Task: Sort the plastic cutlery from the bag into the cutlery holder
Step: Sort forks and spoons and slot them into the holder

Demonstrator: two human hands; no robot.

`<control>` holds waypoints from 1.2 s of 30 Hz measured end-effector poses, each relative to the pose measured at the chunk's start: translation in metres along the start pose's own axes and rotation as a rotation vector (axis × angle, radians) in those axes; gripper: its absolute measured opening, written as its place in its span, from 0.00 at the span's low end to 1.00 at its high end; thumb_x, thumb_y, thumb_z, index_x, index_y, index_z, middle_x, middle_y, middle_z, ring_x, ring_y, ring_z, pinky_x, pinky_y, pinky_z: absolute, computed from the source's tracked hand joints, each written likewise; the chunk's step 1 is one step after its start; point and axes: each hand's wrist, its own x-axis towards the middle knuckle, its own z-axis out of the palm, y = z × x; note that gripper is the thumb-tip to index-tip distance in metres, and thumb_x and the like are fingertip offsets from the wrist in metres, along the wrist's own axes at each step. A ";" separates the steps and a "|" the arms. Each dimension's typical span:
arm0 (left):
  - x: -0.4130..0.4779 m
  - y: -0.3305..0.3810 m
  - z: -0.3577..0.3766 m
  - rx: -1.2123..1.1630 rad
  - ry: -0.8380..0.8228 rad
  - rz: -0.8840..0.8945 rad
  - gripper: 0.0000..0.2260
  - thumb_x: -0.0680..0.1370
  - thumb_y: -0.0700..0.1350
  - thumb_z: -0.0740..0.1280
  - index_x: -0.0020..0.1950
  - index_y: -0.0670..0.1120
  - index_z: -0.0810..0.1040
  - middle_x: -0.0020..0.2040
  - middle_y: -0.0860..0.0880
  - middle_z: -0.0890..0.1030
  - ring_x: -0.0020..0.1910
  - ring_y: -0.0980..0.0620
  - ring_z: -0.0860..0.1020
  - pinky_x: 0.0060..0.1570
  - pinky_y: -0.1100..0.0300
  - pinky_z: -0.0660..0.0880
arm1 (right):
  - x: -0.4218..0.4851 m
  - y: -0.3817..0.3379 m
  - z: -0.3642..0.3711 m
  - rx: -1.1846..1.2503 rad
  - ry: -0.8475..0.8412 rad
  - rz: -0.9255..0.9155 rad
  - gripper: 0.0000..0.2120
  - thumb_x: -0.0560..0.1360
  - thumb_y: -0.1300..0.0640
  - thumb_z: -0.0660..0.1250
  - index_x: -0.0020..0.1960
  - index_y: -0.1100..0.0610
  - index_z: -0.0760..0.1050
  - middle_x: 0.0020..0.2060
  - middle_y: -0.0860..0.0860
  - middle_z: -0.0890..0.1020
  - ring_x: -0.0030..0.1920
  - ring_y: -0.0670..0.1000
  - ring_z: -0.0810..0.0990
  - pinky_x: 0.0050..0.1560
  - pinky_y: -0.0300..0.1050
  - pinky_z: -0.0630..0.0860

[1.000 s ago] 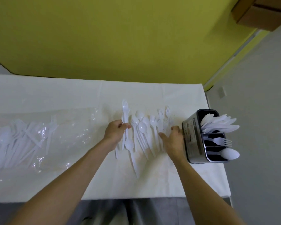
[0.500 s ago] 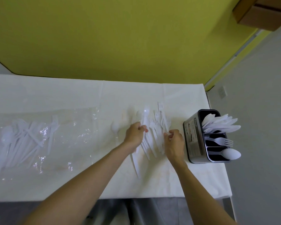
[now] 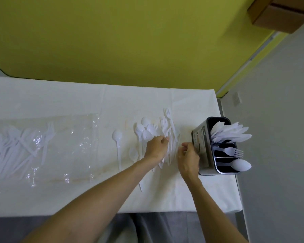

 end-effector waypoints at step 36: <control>0.021 -0.001 0.015 0.315 0.152 -0.093 0.25 0.77 0.42 0.66 0.70 0.38 0.59 0.54 0.40 0.77 0.50 0.43 0.79 0.38 0.57 0.73 | 0.003 -0.017 -0.015 -0.060 -0.130 0.118 0.09 0.73 0.56 0.69 0.48 0.59 0.72 0.36 0.50 0.76 0.33 0.47 0.74 0.30 0.39 0.67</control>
